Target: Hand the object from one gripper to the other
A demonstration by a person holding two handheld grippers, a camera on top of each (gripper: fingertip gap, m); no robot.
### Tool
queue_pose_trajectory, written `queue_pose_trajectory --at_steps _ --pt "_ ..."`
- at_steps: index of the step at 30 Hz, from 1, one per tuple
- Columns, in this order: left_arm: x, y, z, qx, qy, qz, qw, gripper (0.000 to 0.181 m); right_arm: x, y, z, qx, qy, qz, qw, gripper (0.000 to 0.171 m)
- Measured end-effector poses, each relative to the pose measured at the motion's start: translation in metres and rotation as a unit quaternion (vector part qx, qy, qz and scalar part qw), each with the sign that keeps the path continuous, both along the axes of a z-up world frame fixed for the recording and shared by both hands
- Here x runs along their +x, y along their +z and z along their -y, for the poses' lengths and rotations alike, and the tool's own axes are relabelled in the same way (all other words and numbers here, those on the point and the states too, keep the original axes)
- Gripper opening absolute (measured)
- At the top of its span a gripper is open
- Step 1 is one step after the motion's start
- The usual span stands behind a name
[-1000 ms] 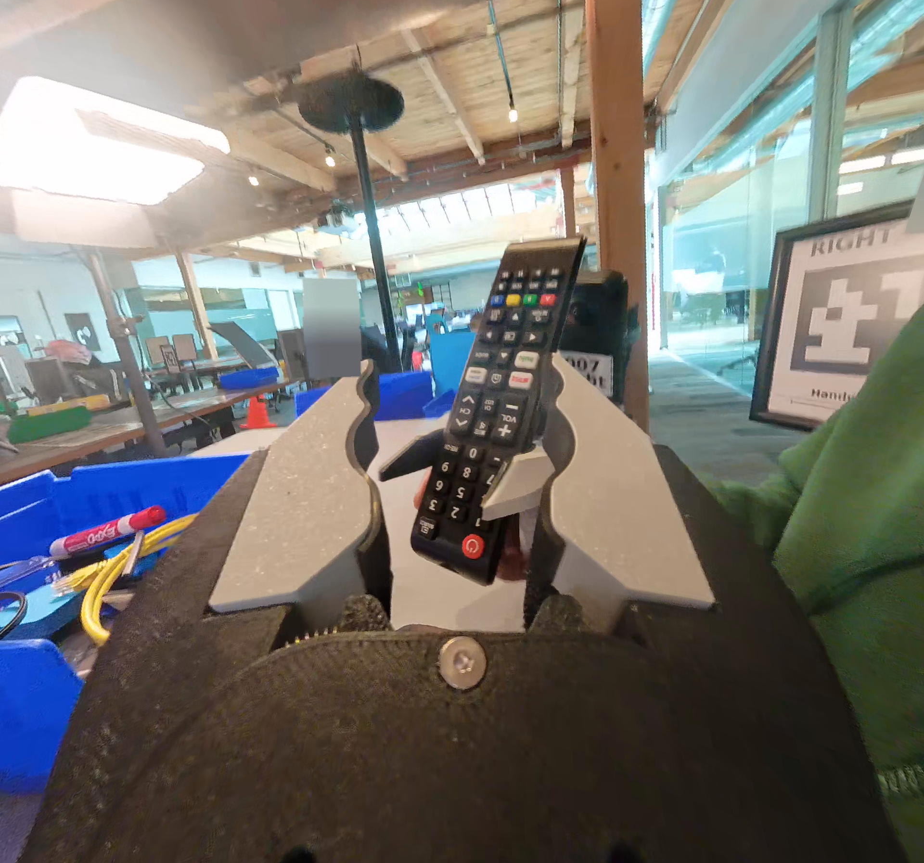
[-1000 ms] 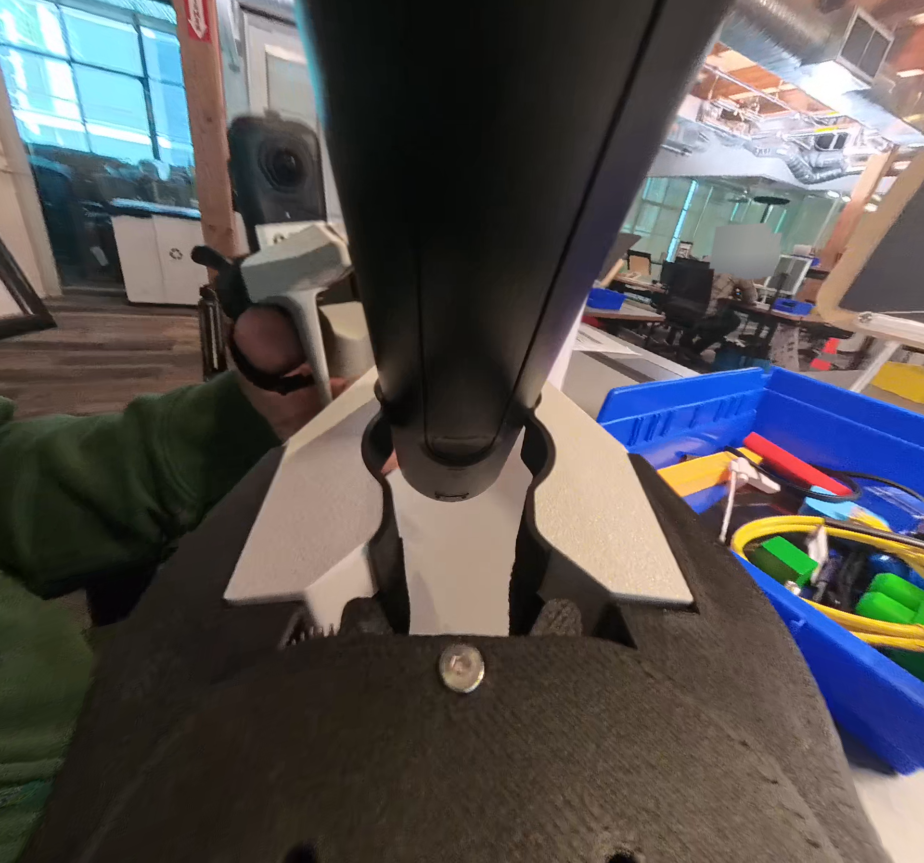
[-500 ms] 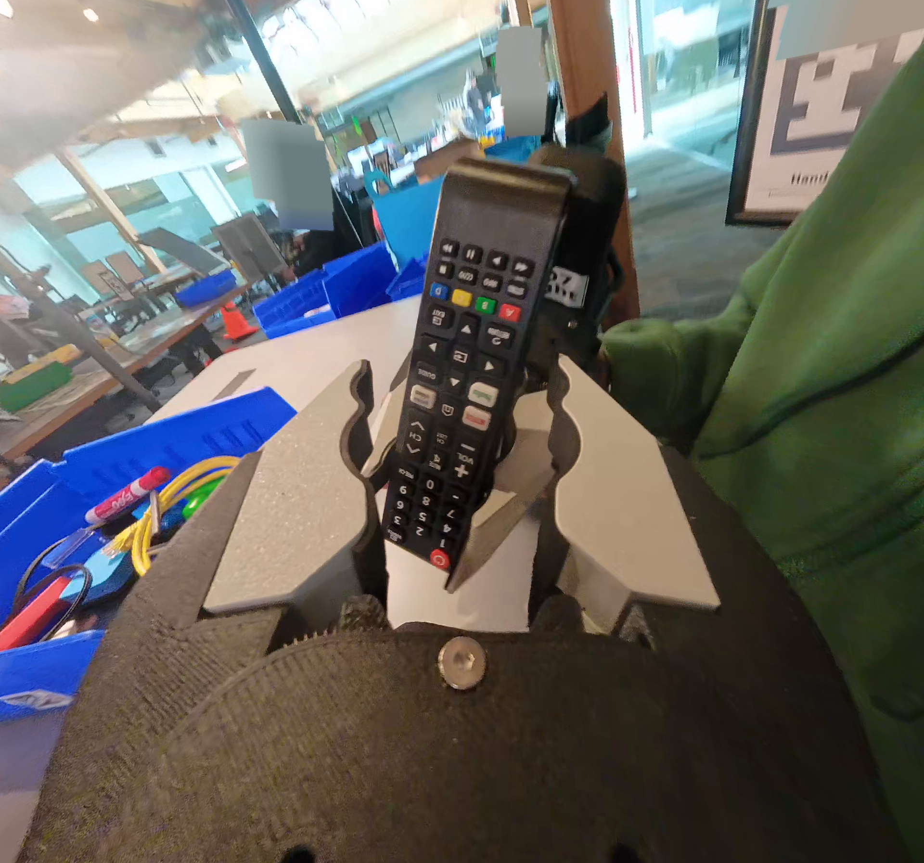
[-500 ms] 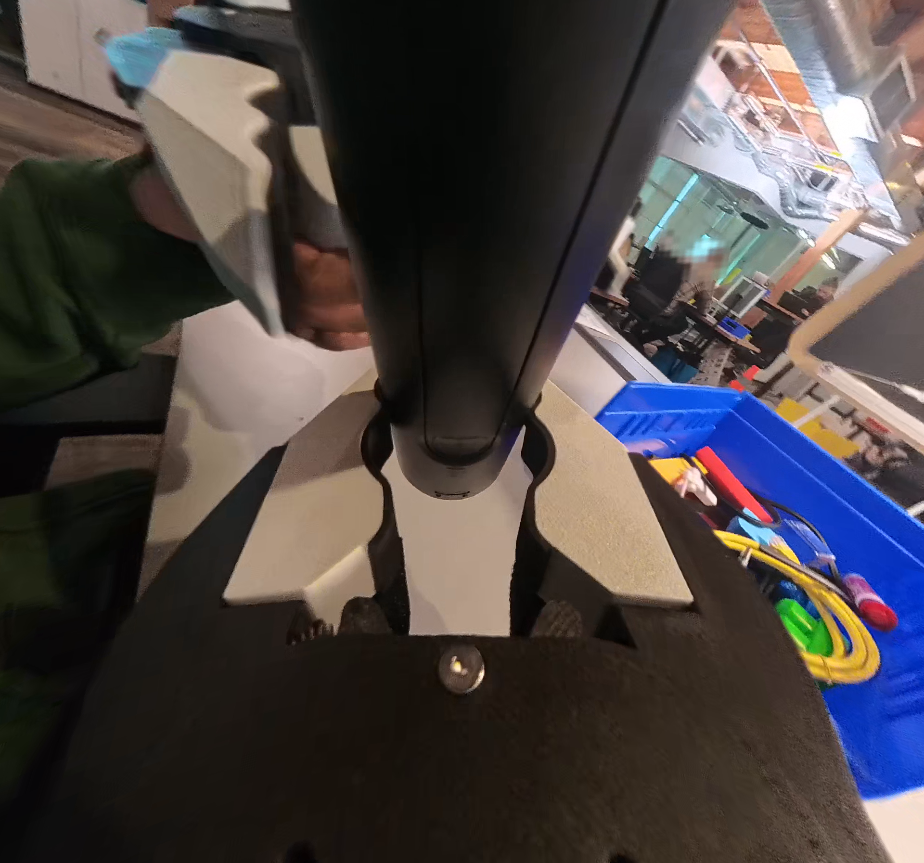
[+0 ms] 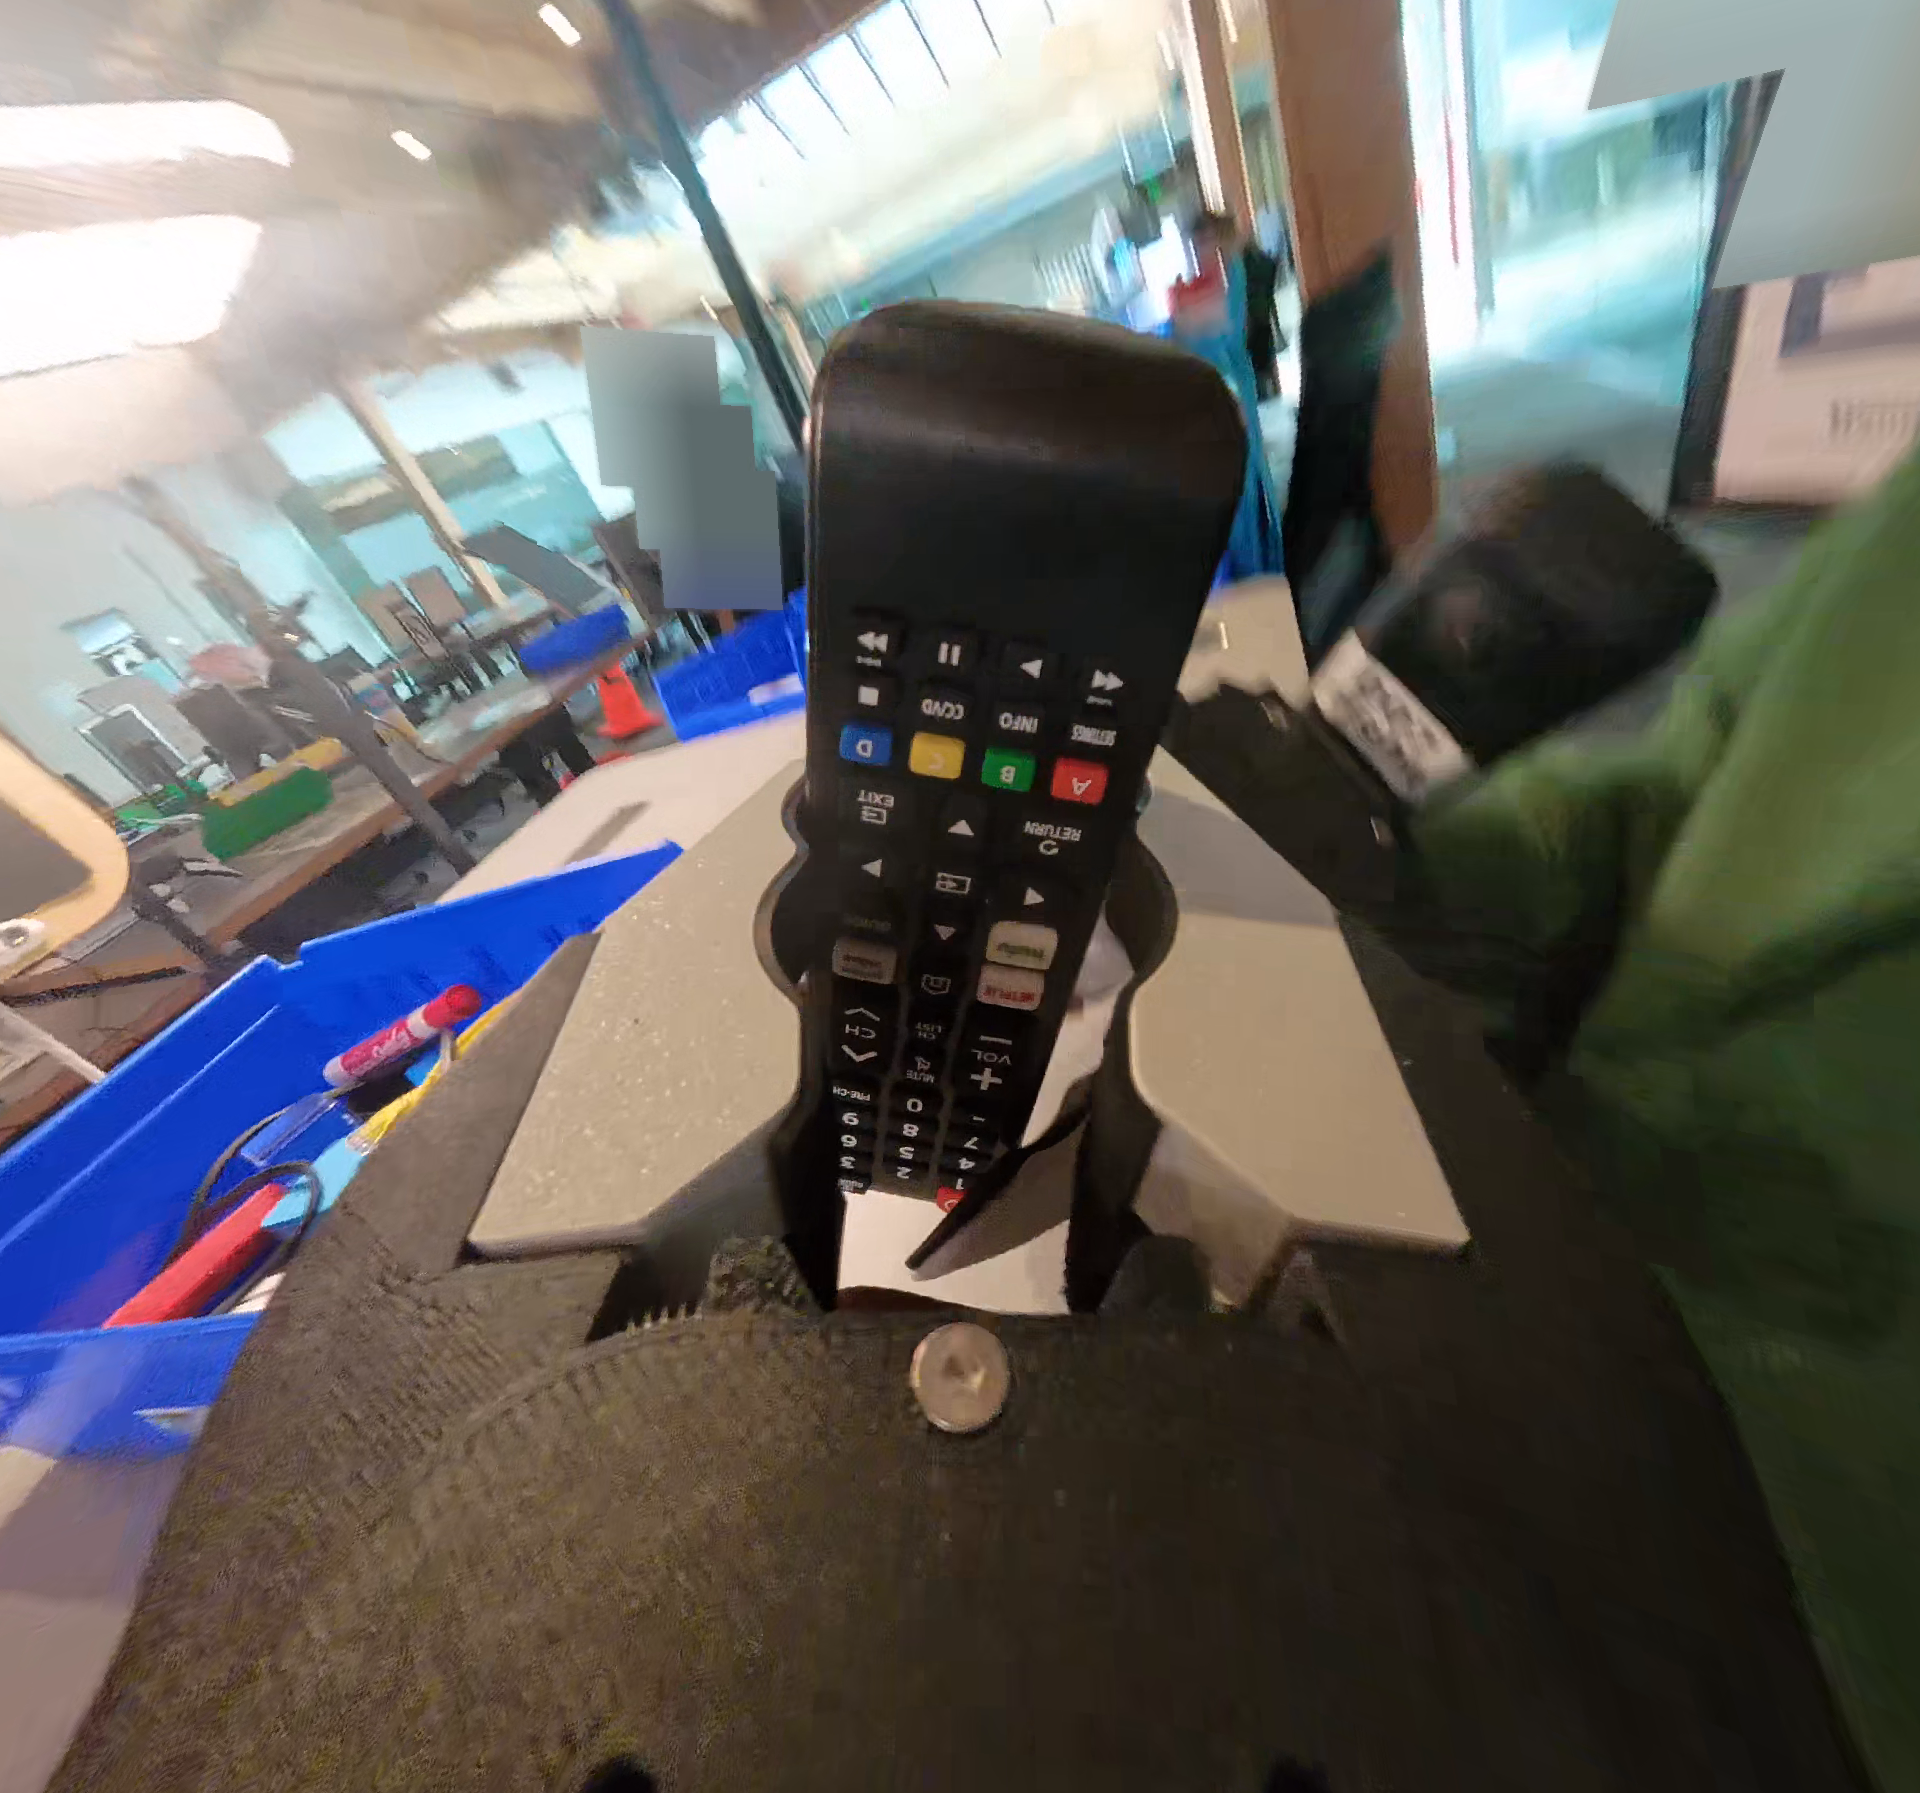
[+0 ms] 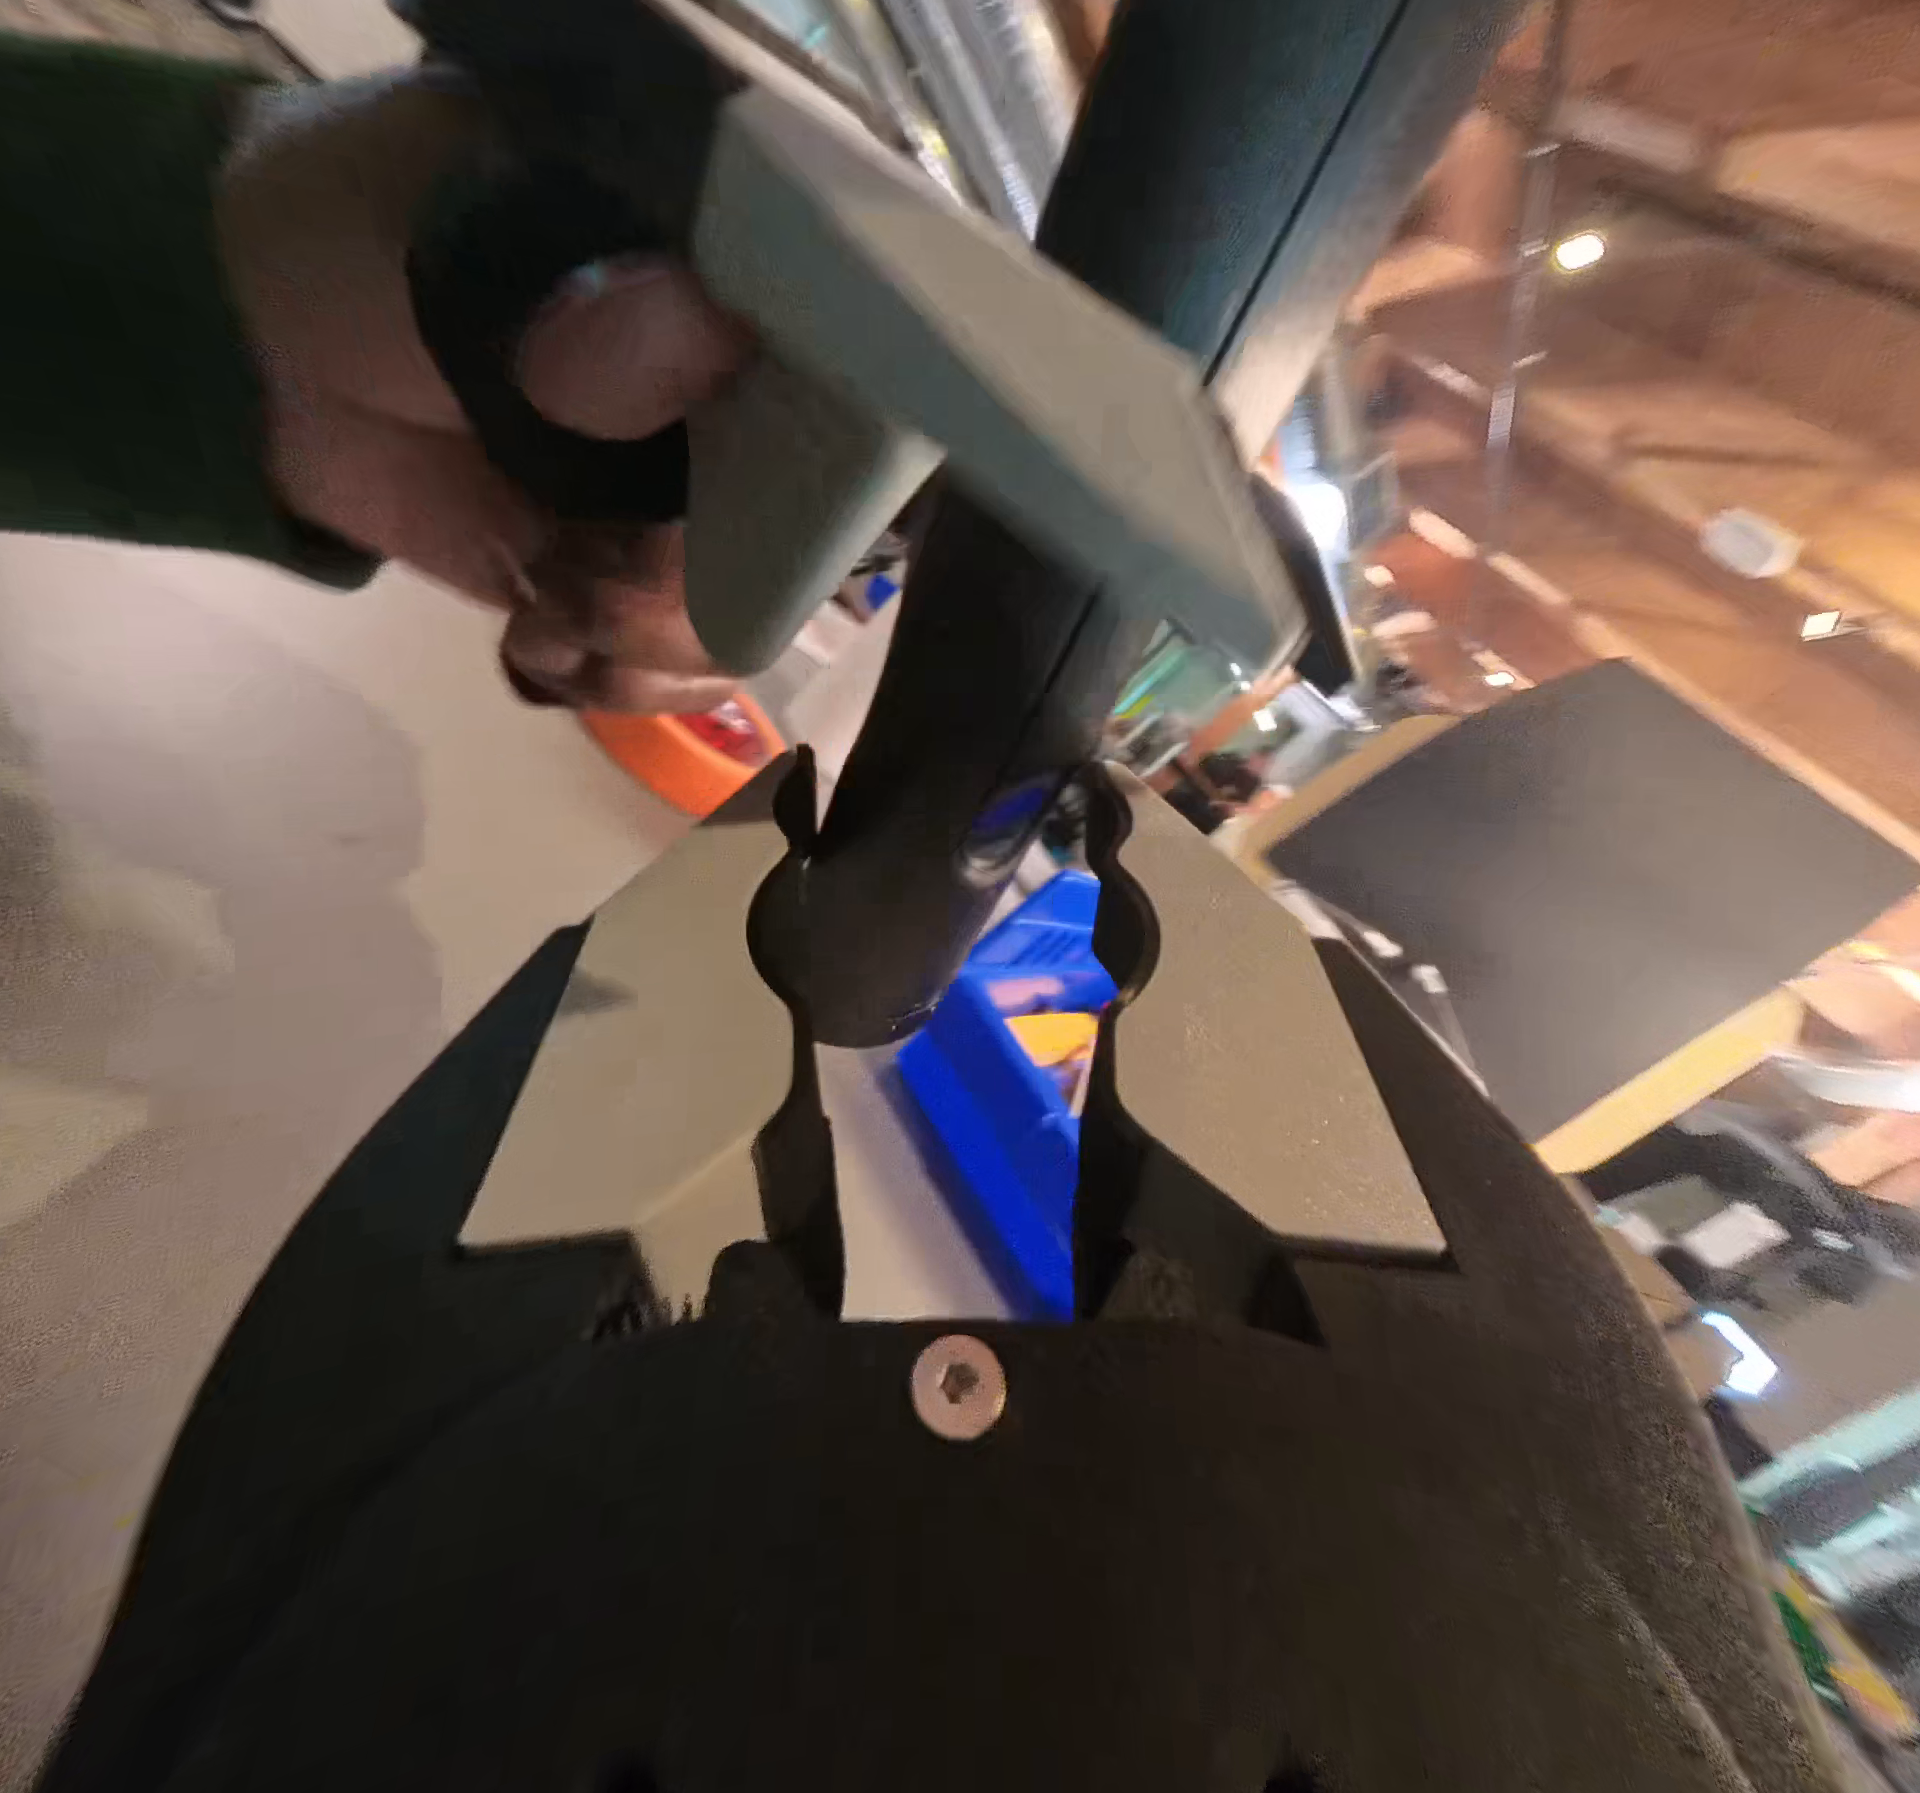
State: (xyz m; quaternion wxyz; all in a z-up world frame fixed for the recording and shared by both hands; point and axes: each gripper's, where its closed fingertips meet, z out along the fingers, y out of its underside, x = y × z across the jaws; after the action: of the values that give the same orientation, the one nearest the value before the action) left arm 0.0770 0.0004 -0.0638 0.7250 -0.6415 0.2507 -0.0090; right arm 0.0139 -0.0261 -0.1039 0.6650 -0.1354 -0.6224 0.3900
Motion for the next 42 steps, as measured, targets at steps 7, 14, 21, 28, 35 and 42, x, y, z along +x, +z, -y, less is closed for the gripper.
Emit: queue_pose_trajectory --at_steps 7,14,21,28,35,42 --pt "-0.034 0.049 0.01 0.094 -0.089 0.329 0.935 0.053 0.012 0.024 -0.005 0.015 -0.029 -0.09 0.995 0.067" --pt "-0.054 0.051 0.006 0.103 -0.126 0.479 0.863 0.052 0.017 0.028 0.006 0.098 -0.071 -0.151 0.981 0.065" --pt "-0.042 0.042 0.0 0.053 -0.184 0.507 0.841 0.052 0.02 0.034 0.0 0.1 -0.095 -0.173 0.975 0.062" --pt "-0.035 0.031 -0.007 0.013 -0.241 0.544 0.803 0.052 0.027 0.045 -0.006 0.094 -0.12 -0.209 0.966 0.046" --pt "-0.034 0.022 -0.012 -0.005 -0.252 0.551 0.795 0.052 0.025 0.045 -0.012 0.081 -0.124 -0.199 0.969 0.041" --pt "-0.036 0.028 -0.006 0.006 -0.271 0.561 0.782 0.051 0.024 0.045 -0.013 0.068 -0.114 -0.19 0.973 0.045"
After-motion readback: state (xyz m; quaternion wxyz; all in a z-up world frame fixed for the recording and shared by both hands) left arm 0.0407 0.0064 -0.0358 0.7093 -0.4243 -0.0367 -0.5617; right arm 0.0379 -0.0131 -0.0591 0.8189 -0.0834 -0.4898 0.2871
